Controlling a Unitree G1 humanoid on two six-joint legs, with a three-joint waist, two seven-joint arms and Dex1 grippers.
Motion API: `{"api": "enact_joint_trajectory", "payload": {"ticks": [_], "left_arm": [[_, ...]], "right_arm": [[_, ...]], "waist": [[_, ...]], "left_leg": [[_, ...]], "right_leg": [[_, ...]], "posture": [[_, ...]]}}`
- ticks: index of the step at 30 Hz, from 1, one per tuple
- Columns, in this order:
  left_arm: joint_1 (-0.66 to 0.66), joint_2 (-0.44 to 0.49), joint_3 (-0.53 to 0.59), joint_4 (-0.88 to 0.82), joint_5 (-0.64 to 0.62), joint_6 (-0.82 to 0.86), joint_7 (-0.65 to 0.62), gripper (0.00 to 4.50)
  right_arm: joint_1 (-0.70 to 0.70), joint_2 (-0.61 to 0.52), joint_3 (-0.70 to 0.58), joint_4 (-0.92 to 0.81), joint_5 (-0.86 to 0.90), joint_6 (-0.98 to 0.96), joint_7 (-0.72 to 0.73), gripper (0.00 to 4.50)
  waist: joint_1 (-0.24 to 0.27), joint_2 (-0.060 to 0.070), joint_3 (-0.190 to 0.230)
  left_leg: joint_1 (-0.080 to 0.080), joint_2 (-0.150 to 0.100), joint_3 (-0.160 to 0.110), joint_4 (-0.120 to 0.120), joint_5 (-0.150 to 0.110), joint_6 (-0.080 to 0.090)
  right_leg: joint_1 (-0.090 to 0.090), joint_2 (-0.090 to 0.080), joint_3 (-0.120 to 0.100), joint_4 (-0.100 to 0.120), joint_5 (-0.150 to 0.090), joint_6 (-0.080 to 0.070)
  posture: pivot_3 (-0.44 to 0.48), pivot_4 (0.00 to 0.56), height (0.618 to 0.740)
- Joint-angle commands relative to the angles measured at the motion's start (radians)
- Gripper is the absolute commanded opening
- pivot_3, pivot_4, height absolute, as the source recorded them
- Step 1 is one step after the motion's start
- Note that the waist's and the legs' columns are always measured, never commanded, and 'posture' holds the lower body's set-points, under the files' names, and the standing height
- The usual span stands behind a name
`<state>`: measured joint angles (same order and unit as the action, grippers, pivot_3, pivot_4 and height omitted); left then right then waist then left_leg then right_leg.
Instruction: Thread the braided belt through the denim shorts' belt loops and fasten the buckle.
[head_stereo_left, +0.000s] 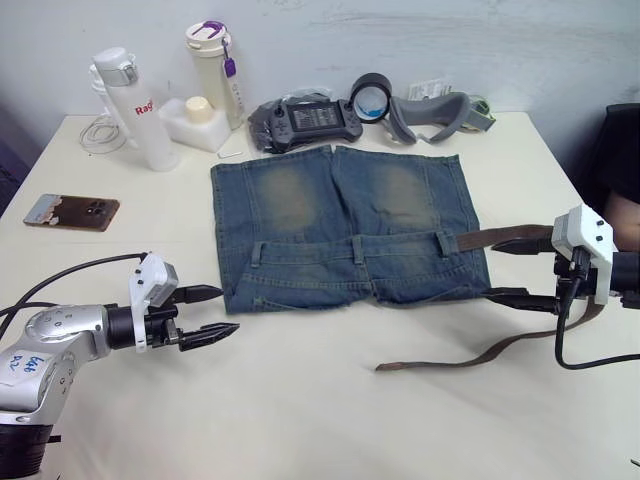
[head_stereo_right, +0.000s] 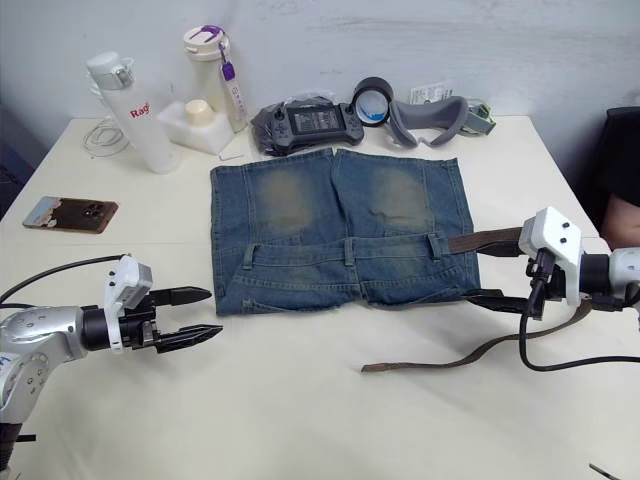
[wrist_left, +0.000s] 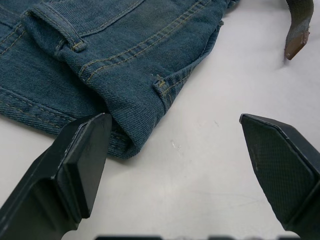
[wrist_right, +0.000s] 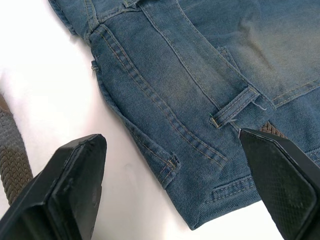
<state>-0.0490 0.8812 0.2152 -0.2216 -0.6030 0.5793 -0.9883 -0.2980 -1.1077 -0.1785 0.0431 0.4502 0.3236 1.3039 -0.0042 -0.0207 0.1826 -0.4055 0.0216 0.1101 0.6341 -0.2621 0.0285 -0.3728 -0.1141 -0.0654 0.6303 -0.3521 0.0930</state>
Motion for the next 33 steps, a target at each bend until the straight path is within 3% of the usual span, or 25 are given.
{"api": "enact_joint_trajectory", "payload": {"ticks": [1,12,20,23,28,33], "left_arm": [[-0.009,-0.003,0.028,-0.007,-0.012,-0.016,-0.019,4.47],[-0.08,0.004,0.001,0.018,-0.039,0.036,-0.088,4.47],[-0.156,0.009,-0.032,-0.113,-0.215,0.148,-0.207,4.47],[-0.19,0.04,-0.103,-0.145,-0.188,0.143,-0.269,4.47],[-0.211,0.126,-0.255,-0.133,-0.018,0.018,-0.379,4.47],[-0.213,0.128,-0.243,-0.194,-0.073,0.044,-0.402,4.47]], "right_arm": [[-0.008,0.002,-0.032,-0.015,0.017,0.0,0.008,4.5],[0.036,-0.002,-0.069,-0.073,0.029,0.032,-0.008,4.5],[0.073,-0.026,-0.071,-0.297,0.112,0.161,-0.022,4.5],[0.106,-0.041,-0.068,-0.418,0.144,0.22,-0.028,4.5],[0.23,-0.067,-0.047,-0.61,0.098,0.21,-0.029,4.5],[0.388,-0.079,-0.046,-0.722,0.029,0.169,-0.034,4.5]], "waist": [[0.0,0.0,0.0],[0.0,0.0,0.0],[0.001,0.0,0.0],[0.002,0.0,0.0],[0.003,0.0,0.0],[0.003,0.0,0.0]], "left_leg": [[0.0,0.0,0.0,0.0,0.0,0.0],[0.0,0.0,0.001,0.002,0.0,0.0],[0.0,0.001,0.001,0.002,0.0,0.0],[0.0,0.0,0.001,0.002,0.0,0.0],[0.0,0.0,0.001,0.003,0.0,0.0],[-0.001,0.0,0.001,0.003,0.0,0.0]], "right_leg": [[0.0,0.0,0.0,0.0,0.0,0.0],[0.0,0.0,0.0,0.006,0.0,0.0],[0.0,0.0,0.0,0.007,0.0,0.0],[0.0,0.0,0.0,0.007,0.0,0.0],[0.0,0.001,0.0,0.006,0.0,0.0],[0.0,0.001,0.001,0.006,0.0,0.0]], "posture": [[0.0,0.15,0.74],[0.0,0.15,0.74],[0.0,0.15,0.74],[0.0,0.15,0.74],[0.0,0.15,0.74],[0.0,0.15,0.74]]}}
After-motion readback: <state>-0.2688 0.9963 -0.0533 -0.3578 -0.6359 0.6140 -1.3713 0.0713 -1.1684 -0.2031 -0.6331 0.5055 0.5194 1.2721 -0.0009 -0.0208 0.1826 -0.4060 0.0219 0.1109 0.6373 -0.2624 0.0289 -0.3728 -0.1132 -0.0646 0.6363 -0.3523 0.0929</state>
